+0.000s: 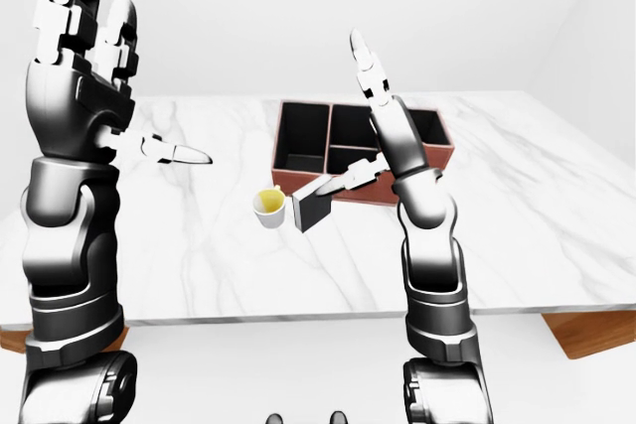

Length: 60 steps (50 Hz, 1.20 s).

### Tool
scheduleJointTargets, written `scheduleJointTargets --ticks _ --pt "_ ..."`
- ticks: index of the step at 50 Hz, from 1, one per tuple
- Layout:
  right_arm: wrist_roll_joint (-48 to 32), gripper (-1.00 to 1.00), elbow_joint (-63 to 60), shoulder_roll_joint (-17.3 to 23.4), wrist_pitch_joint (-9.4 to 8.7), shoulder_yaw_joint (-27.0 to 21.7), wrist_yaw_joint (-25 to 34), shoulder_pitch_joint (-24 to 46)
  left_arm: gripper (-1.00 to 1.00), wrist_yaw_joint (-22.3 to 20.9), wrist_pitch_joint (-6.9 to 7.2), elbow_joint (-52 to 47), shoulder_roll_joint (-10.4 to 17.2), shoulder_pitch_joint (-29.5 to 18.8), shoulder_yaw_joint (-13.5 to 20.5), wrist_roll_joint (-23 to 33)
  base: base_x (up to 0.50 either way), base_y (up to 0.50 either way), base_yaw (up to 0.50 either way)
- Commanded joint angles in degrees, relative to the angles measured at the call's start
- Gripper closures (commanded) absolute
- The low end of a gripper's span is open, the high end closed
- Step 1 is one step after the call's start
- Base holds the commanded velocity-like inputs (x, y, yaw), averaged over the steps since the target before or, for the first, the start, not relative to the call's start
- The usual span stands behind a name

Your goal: Pick up the book and place it in the caddy.

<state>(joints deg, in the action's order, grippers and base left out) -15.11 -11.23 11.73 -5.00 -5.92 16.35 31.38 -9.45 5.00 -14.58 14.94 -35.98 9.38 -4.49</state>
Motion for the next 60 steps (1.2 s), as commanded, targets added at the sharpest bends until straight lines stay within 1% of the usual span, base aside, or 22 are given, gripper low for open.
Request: scheduleJointTargets --ticks 1,24,46,60 --pt "0.01 -1.00 0.76 -0.21 0.00 0.10 -0.04 -0.17 -1.00 -0.09 0.00 0.92 -0.32 0.45 -0.41 0.37 0.18 0.00 0.00" --pt "-0.19 -1.00 1.10 -0.25 0.00 0.17 0.16 -0.24 -1.00 -0.36 0.00 2.16 -0.62 0.02 -0.53 1.03 0.17 0.00 0.00" --pt "-0.17 -1.00 1.16 -0.37 0.00 0.19 0.38 -0.97 -1.00 -0.50 0.00 2.12 -0.99 0.68 -0.80 1.39 0.16 0.00 0.00" --pt "-0.06 -1.00 3.23 -0.31 0.00 0.16 0.11 -0.63 -1.00 -0.83 0.00 3.17 -1.12 0.33 -0.96 1.73 0.15 0.00 0.00"
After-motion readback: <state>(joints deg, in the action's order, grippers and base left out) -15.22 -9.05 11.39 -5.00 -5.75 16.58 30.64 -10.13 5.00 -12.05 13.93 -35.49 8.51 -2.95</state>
